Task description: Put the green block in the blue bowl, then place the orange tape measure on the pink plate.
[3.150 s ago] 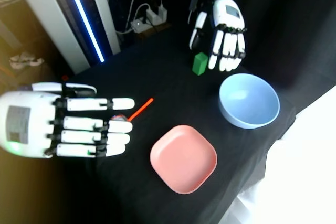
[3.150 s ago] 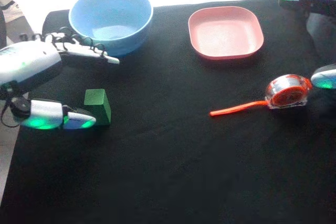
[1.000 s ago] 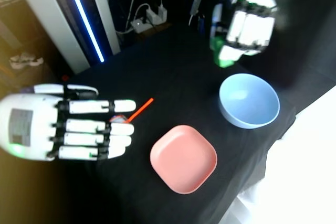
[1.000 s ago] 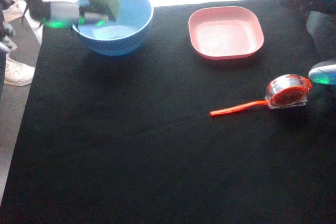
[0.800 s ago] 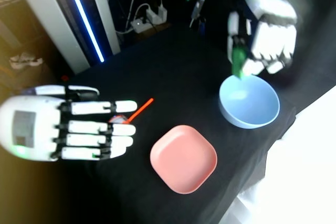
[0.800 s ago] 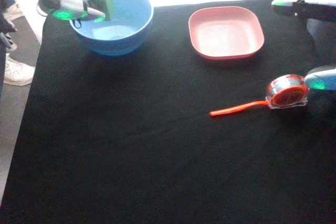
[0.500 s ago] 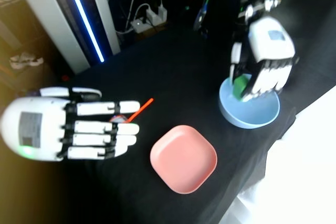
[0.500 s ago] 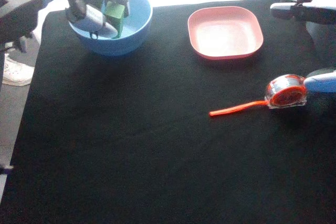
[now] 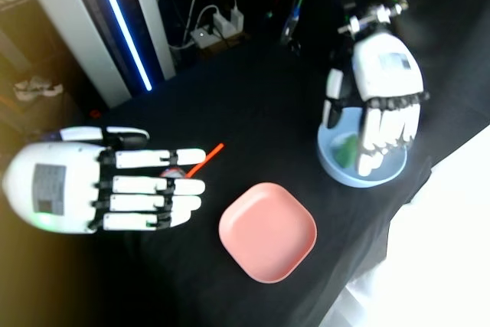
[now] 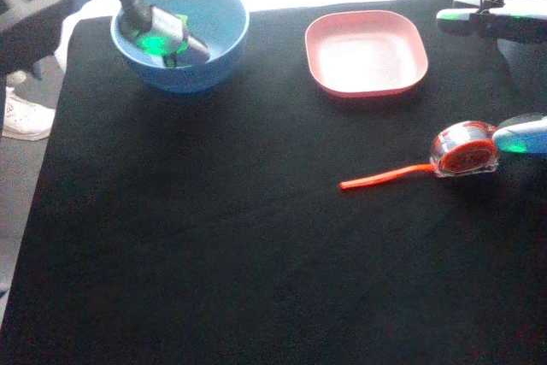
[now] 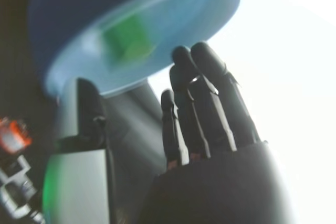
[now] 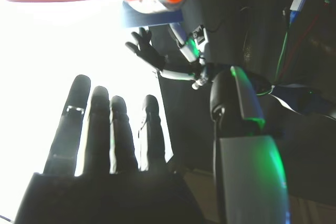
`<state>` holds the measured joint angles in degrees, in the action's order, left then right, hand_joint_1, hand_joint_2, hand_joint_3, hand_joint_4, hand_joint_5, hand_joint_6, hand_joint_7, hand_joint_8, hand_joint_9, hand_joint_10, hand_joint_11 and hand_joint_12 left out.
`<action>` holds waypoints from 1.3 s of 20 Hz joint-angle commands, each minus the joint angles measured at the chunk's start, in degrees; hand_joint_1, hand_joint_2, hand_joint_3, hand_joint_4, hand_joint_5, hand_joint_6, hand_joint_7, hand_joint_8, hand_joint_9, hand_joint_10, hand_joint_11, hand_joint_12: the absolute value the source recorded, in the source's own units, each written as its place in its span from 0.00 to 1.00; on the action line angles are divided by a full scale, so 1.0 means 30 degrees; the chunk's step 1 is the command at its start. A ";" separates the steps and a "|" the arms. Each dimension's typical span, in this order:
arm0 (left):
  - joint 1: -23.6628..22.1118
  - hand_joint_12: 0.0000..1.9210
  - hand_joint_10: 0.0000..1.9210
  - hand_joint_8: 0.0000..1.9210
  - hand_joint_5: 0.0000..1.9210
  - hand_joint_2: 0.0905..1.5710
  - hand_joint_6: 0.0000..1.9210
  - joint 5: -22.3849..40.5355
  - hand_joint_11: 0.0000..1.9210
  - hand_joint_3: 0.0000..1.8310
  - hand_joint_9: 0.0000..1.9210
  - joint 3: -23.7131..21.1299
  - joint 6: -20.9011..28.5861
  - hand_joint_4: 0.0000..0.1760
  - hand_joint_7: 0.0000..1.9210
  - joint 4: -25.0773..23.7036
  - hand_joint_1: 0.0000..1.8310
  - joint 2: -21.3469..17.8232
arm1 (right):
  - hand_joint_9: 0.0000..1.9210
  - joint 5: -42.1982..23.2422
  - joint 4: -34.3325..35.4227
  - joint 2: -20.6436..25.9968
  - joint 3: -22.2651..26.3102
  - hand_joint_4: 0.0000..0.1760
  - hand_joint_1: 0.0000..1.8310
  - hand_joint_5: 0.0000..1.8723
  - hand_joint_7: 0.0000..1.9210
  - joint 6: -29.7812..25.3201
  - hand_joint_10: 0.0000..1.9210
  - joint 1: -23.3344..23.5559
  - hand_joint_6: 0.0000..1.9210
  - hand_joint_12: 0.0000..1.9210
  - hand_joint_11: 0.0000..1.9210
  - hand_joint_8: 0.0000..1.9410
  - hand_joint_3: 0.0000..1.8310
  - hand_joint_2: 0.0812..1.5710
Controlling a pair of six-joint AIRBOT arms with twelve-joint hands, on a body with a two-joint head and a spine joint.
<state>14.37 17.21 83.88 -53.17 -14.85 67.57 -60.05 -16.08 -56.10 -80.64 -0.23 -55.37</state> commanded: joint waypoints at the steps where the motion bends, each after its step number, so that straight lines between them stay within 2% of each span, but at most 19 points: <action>1: 0.0065 0.75 0.16 0.00 0.17 0.61 0.00 0.2949 0.21 0.00 0.30 -0.0241 -0.0030 0.83 0.29 0.0163 0.54 -0.0520 | 0.05 -0.2072 0.1040 -0.0047 0.0028 0.62 0.51 0.13 0.03 -0.0284 0.00 0.0211 0.00 0.33 0.00 0.00 0.00 0.63; 5: 0.1965 0.67 0.05 0.00 0.15 0.60 0.00 0.6102 0.17 0.00 0.30 -0.3006 -0.0022 0.79 0.24 0.0737 0.50 -0.3001 | 0.07 -0.2078 0.1140 -0.0010 0.0150 0.64 0.49 0.13 0.04 -0.0334 0.00 0.0215 0.00 0.38 0.00 0.00 0.00 0.63; 6: 0.2547 0.63 0.02 0.00 0.12 0.59 0.00 0.6887 0.16 0.00 0.27 -0.3608 -0.0013 0.83 0.21 0.0965 0.47 -0.3540 | 0.05 -0.2080 0.1134 -0.0012 0.0144 0.77 0.49 0.12 0.04 -0.0334 0.00 0.0215 0.00 0.36 0.00 0.00 0.00 0.62; 9: 0.3678 0.47 0.00 0.00 0.10 0.58 0.00 0.7924 0.10 0.00 0.19 -0.4983 0.0003 0.91 0.15 0.0871 0.40 -0.4693 | 0.04 -0.2072 0.1079 -0.0020 0.0085 0.87 0.52 0.11 0.05 -0.0332 0.00 0.0217 0.00 0.31 0.00 0.00 0.00 0.61; 10: 0.4228 0.44 0.00 0.00 0.10 0.58 0.00 0.8478 0.05 0.00 0.14 -0.5482 0.0016 0.98 0.13 0.0867 0.41 -0.5136 | 0.02 -0.2036 0.1037 -0.0079 0.0007 0.97 0.50 0.09 0.04 -0.0332 0.00 0.0215 0.00 0.29 0.00 0.00 0.00 0.61; 11: 0.4551 0.42 0.00 0.00 0.10 0.58 0.00 0.8860 0.02 0.00 0.11 -0.5825 0.0060 0.98 0.11 0.0896 0.43 -0.5465 | 0.03 -0.1891 0.0985 -0.0136 -0.0047 0.99 0.50 0.09 0.04 -0.0332 0.00 0.0215 0.00 0.32 0.00 0.00 0.00 0.61; 13: 0.5855 0.30 0.00 0.00 0.08 0.55 0.00 1.0193 0.00 0.00 0.05 -0.6641 0.0497 1.00 0.05 0.1331 0.39 -0.6332 | 0.03 -0.1350 0.0731 -0.0373 -0.0284 0.96 0.51 0.10 0.05 -0.0332 0.00 0.0221 0.00 0.30 0.00 0.00 0.00 0.59; 14: 0.6415 0.26 0.00 0.00 0.08 0.55 0.00 1.0724 0.00 0.00 0.04 -0.6920 0.0558 0.89 0.04 0.1616 0.34 -0.6628 | 0.03 -0.1075 0.0595 -0.0436 -0.0360 0.99 0.51 0.10 0.06 -0.0334 0.00 0.0223 0.00 0.27 0.00 0.00 0.00 0.59; 15: 0.6867 0.16 0.00 0.00 0.09 0.55 0.00 1.1199 0.00 0.00 0.02 -0.7197 0.0558 0.71 0.04 0.1952 0.33 -0.6844 | 0.04 -0.0743 0.0401 -0.0463 -0.0404 1.00 0.51 0.10 0.06 -0.0334 0.00 0.0225 0.00 0.28 0.00 0.00 0.00 0.58; 16: 0.7202 0.12 0.00 0.00 0.10 0.56 0.00 1.1488 0.00 0.00 0.01 -0.7328 0.0558 0.62 0.03 0.2235 0.34 -0.6937 | 0.05 -0.0506 0.0244 -0.0469 -0.0413 1.00 0.51 0.11 0.07 -0.0334 0.00 0.0225 0.00 0.33 0.00 0.00 0.00 0.57; 17: 0.7763 0.08 0.00 0.00 0.09 0.56 0.00 1.1894 0.00 0.00 0.00 -0.7437 0.0558 0.65 0.03 0.2766 0.35 -0.7002 | 0.05 -0.0160 -0.0075 -0.0495 -0.0415 1.00 0.51 0.11 0.07 -0.0334 0.00 0.0225 0.00 0.32 0.00 0.00 0.00 0.58; 18: 0.8330 0.06 0.00 0.00 0.07 0.55 0.00 1.2263 0.00 0.00 0.00 -0.7451 0.0558 0.75 0.02 0.3430 0.34 -0.7006 | 0.06 0.0124 -0.0361 -0.0562 -0.0417 0.95 0.52 0.12 0.07 -0.0334 0.00 0.0225 0.00 0.30 0.00 0.00 0.00 0.57; 19: 0.8909 0.04 0.00 0.00 0.07 0.54 0.00 1.2590 0.00 0.00 0.00 -0.7449 0.0558 0.79 0.02 0.4112 0.35 -0.7002 | 0.06 0.0395 -0.0678 -0.0677 -0.0455 0.91 0.54 0.13 0.08 -0.0334 0.00 0.0234 0.00 0.25 0.00 0.00 0.00 0.57; 21: 0.9427 0.03 0.00 0.00 0.07 0.54 0.00 1.2926 0.00 0.00 0.00 -0.7449 0.0566 0.74 0.02 0.4729 0.42 -0.6998 | 0.05 0.0812 -0.1060 -0.0837 -0.0534 0.99 0.56 0.13 0.09 -0.0334 0.00 0.0253 0.00 0.17 0.00 0.00 0.00 0.59; 22: 0.9520 0.03 0.00 0.00 0.07 0.53 0.00 1.2977 0.01 0.00 0.00 -0.7449 0.0568 0.68 0.03 0.4826 0.45 -0.6977 | 0.06 0.1031 -0.1244 -0.0889 -0.0572 0.98 0.58 0.14 0.11 -0.0334 0.01 0.0255 0.00 0.19 0.00 0.00 0.00 0.59; 23: 0.9545 0.03 0.00 0.00 0.08 0.53 0.00 1.2960 0.01 0.00 0.00 -0.7449 0.0568 0.65 0.03 0.4853 0.48 -0.6931 | 0.08 0.1224 -0.1418 -0.0956 -0.0622 0.94 0.59 0.15 0.12 -0.0334 0.00 0.0267 0.00 0.24 0.00 0.00 0.00 0.60; 24: 0.9555 0.03 0.00 0.00 0.08 0.53 0.00 1.2952 0.00 0.00 0.00 -0.7449 0.0570 0.74 0.03 0.4868 0.50 -0.6884 | 0.16 0.1329 -0.1504 -0.1021 -0.0667 0.71 0.60 0.18 0.14 -0.0334 0.00 0.0276 0.00 0.38 0.02 0.00 0.00 0.61; 25: 0.9568 0.03 0.00 0.00 0.08 0.53 0.00 1.2943 0.00 0.00 0.00 -0.7449 0.0570 0.76 0.03 0.4878 0.50 -0.6838 | 0.20 0.1413 -0.1591 -0.1093 -0.0709 0.61 0.62 0.21 0.16 -0.0334 0.00 0.0303 0.00 0.47 0.03 0.00 0.00 0.62; 26: 0.9579 0.03 0.00 0.00 0.08 0.53 0.00 1.2903 0.00 0.00 0.00 -0.7449 0.0570 0.75 0.03 0.4888 0.46 -0.6790 | 0.25 0.1515 -0.1691 -0.1187 -0.0753 0.30 0.65 0.26 0.21 -0.0334 0.01 0.0378 0.00 0.53 0.07 0.00 0.00 0.62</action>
<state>43.40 49.12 61.47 -51.53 -1.30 47.18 -50.41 -23.70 -59.68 -82.76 -0.82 -55.11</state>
